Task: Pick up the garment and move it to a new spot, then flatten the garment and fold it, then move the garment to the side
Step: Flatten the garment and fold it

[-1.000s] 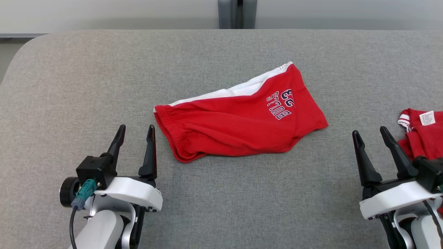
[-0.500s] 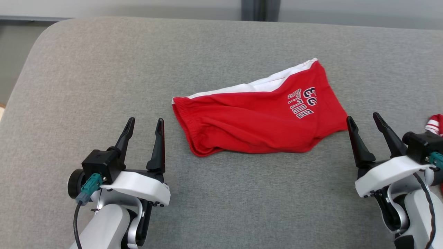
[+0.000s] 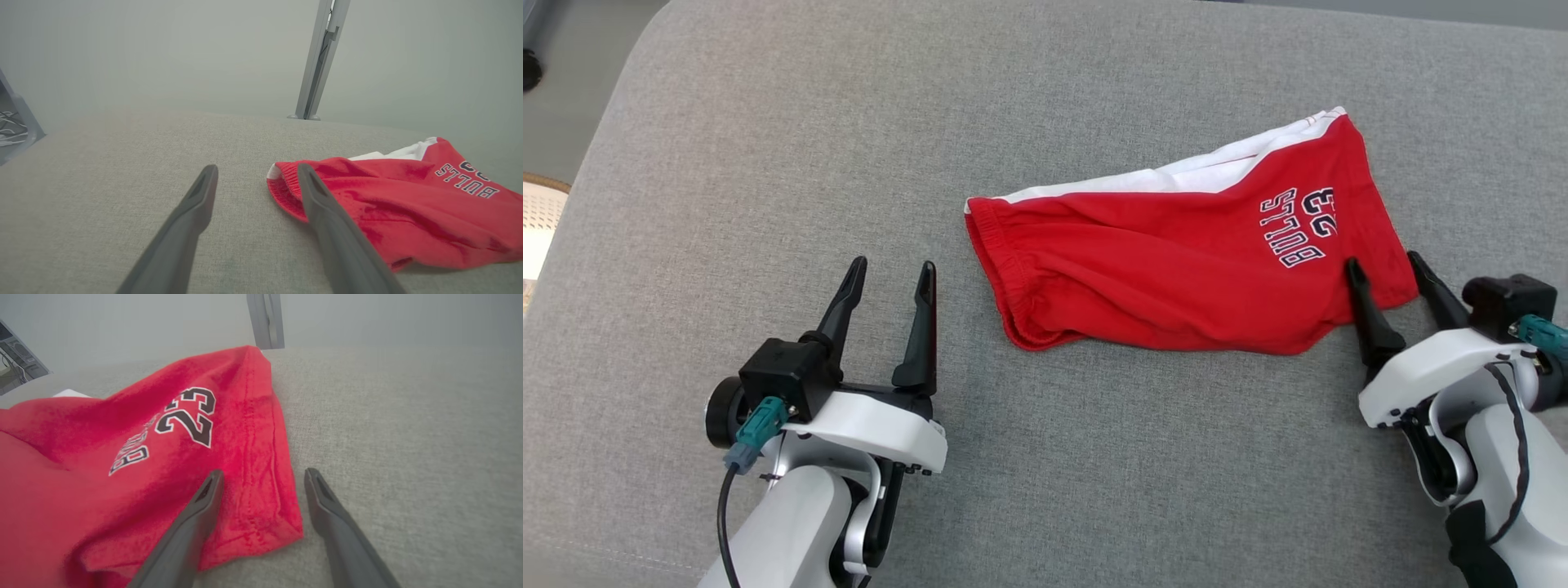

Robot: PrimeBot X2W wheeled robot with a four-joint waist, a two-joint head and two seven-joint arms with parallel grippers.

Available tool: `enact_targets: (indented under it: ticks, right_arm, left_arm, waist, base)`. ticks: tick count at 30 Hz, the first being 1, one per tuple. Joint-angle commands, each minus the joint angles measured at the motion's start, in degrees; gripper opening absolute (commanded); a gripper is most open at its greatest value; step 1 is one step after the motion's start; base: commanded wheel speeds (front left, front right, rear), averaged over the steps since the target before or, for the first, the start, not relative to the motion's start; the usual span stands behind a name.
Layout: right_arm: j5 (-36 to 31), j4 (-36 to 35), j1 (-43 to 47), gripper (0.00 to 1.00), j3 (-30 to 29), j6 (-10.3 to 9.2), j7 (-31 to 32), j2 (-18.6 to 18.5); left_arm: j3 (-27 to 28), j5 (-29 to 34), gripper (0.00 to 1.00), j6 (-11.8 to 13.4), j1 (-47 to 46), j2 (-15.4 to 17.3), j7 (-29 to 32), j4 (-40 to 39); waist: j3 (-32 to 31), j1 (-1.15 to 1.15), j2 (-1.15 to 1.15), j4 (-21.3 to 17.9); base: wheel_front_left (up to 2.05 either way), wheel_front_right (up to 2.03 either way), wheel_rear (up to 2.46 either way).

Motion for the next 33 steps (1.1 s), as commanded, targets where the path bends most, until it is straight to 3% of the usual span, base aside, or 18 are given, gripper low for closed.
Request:
enact_targets:
  ticks: [1, 2, 3, 15, 24, 33]
  right_arm:
    - [1.2, 1.4, -0.5, 0.39, 1.5, -0.01, -0.1, 0.7]
    - [2.3, 1.7, -0.6, 0.25, 2.4, -0.01, -0.2, 1.3]
    - [3.0, 1.9, -0.8, 0.00, 3.2, -0.01, -0.3, 1.5]
    - [9.0, -4.1, 4.9, 0.00, 4.0, -0.01, -6.2, 3.0]
    - [8.2, -13.1, 18.0, 0.00, -1.9, -0.02, -5.8, 4.6]
    - [6.0, -15.1, 19.3, 0.00, -6.3, -0.02, -4.1, 5.2]
  left_arm:
    - [0.1, 0.3, 1.00, -0.2, -1.1, 0.2, -0.4, 0.2]
    - [0.1, 0.3, 1.00, -0.3, -1.2, 0.2, -0.4, 0.3]
    - [0.1, 0.3, 1.00, -0.4, -1.2, 0.2, -0.4, 0.5]
    - [0.1, 0.6, 1.00, 0.1, -0.7, 1.2, -0.3, 0.5]
    - [0.4, 0.4, 1.00, 1.5, 1.2, 2.8, 0.9, -0.9]
    - [0.2, 0.3, 1.00, 2.5, 2.3, 3.8, 2.0, -3.0]
  waist:
    - [0.3, 0.00, 0.00, -0.2]
    - [0.3, 0.00, 0.00, -0.3]
    - [0.4, 0.00, 0.00, -0.6]
    - [-1.0, 0.00, 0.00, -4.3]
    - [-3.7, 0.00, 0.00, -8.4]
    - [-5.1, 0.00, 0.00, -9.6]
  base:
    - [0.00, 0.00, 0.00]
    - [0.00, 0.00, 0.00]
    - [0.00, 0.00, 0.00]
    - [0.00, 0.00, 0.00]
    - [0.00, 0.00, 0.00]
    - [0.00, 0.00, 0.00]
